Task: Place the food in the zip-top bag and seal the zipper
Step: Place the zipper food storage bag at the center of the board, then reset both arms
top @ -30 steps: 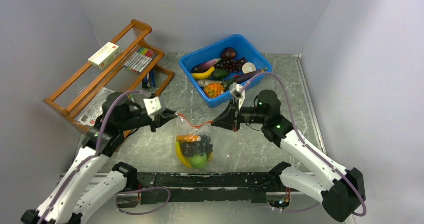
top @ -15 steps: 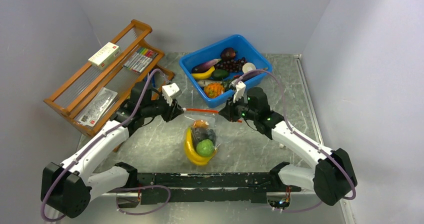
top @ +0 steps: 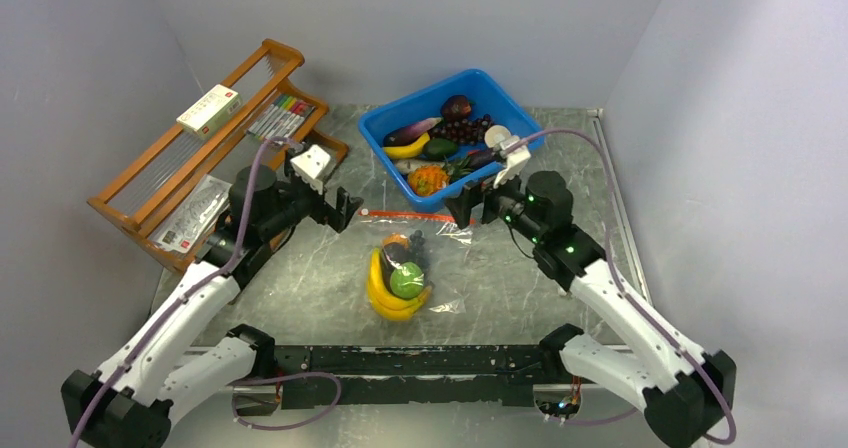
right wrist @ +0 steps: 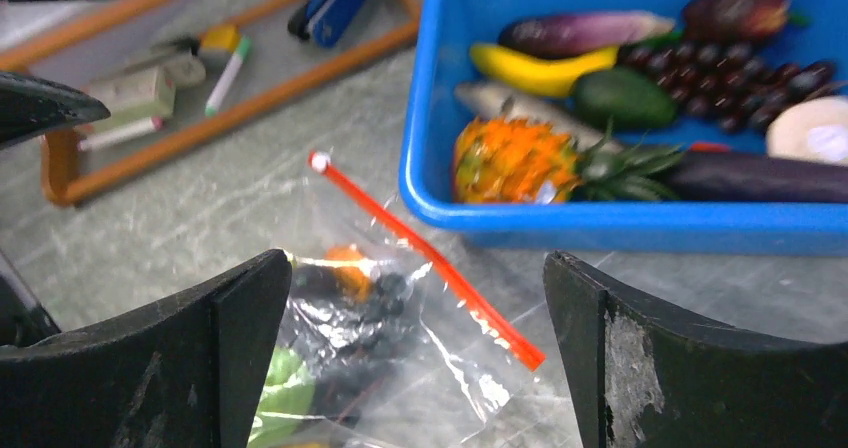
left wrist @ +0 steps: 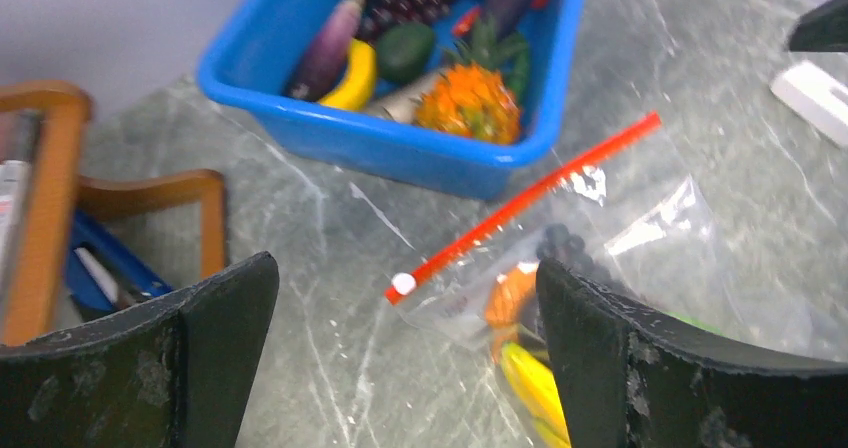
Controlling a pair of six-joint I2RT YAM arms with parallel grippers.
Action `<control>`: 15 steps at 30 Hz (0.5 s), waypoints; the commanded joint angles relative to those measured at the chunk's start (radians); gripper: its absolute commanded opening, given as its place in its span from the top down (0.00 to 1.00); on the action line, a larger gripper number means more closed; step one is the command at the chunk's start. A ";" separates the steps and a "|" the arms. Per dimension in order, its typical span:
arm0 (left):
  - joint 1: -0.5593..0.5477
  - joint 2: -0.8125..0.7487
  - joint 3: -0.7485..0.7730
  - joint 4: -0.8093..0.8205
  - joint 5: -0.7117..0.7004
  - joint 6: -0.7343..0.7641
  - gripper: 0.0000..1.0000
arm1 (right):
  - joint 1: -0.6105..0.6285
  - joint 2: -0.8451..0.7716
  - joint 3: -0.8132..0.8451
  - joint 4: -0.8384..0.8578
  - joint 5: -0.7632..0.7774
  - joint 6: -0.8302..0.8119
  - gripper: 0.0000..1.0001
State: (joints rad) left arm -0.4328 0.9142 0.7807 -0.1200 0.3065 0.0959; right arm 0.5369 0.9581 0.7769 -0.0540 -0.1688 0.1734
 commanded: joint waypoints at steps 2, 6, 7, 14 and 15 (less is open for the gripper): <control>0.003 -0.096 0.070 0.060 -0.212 -0.132 0.01 | -0.002 -0.118 0.063 -0.061 0.212 0.017 0.00; 0.003 -0.143 0.098 0.031 -0.226 -0.184 0.01 | -0.003 -0.165 0.107 -0.099 0.394 0.101 0.00; 0.003 -0.152 0.103 0.023 -0.227 -0.200 0.01 | -0.003 -0.177 0.109 -0.101 0.426 0.126 0.00; 0.003 -0.192 0.090 -0.026 -0.471 -0.407 0.01 | -0.003 -0.146 0.160 -0.223 0.624 0.409 0.00; 0.003 -0.192 0.097 -0.046 -0.501 -0.434 0.01 | -0.003 -0.129 0.186 -0.266 0.630 0.422 0.00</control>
State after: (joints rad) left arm -0.4328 0.7307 0.8623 -0.1127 0.0048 -0.1791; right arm 0.5369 0.7849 0.8825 -0.1753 0.3172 0.4252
